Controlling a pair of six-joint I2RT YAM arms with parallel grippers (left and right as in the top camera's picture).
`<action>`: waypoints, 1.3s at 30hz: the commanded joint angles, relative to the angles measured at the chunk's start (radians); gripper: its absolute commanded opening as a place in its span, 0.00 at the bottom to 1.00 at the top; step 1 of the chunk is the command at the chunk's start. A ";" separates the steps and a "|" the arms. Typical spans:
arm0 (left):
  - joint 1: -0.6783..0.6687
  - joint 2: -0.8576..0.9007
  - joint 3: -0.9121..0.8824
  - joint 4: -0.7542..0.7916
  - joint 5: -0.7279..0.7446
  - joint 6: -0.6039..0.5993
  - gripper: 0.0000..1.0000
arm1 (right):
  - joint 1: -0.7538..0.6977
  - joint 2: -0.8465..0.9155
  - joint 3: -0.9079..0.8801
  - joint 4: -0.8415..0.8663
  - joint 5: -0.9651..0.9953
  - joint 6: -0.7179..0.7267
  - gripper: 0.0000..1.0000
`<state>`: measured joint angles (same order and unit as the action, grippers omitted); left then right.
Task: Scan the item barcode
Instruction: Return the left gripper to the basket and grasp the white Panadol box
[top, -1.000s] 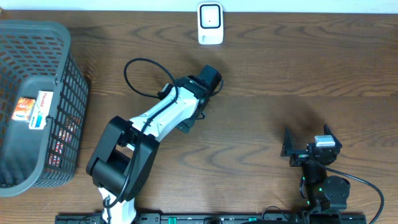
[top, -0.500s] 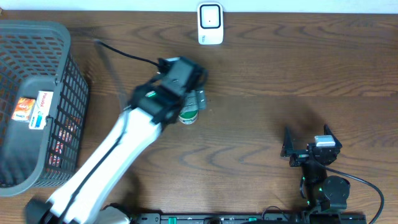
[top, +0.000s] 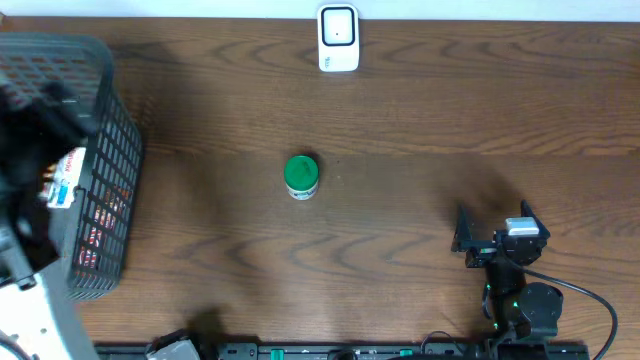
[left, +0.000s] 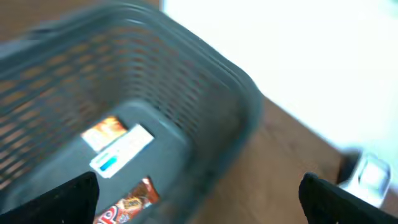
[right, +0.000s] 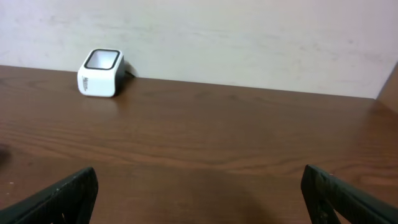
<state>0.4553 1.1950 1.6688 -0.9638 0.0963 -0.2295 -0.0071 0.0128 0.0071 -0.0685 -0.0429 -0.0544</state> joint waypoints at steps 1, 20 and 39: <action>0.142 0.096 0.009 -0.029 0.147 -0.077 1.00 | 0.010 -0.005 -0.002 -0.003 0.009 0.016 0.99; 0.267 0.584 0.003 -0.063 -0.072 0.165 1.00 | 0.010 -0.005 -0.002 -0.003 0.008 0.016 0.99; 0.268 0.771 -0.059 -0.042 0.019 0.673 1.00 | 0.010 -0.005 -0.002 -0.003 0.008 0.016 0.99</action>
<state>0.7197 1.9396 1.6253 -1.0119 0.1249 0.4030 -0.0071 0.0128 0.0071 -0.0685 -0.0429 -0.0547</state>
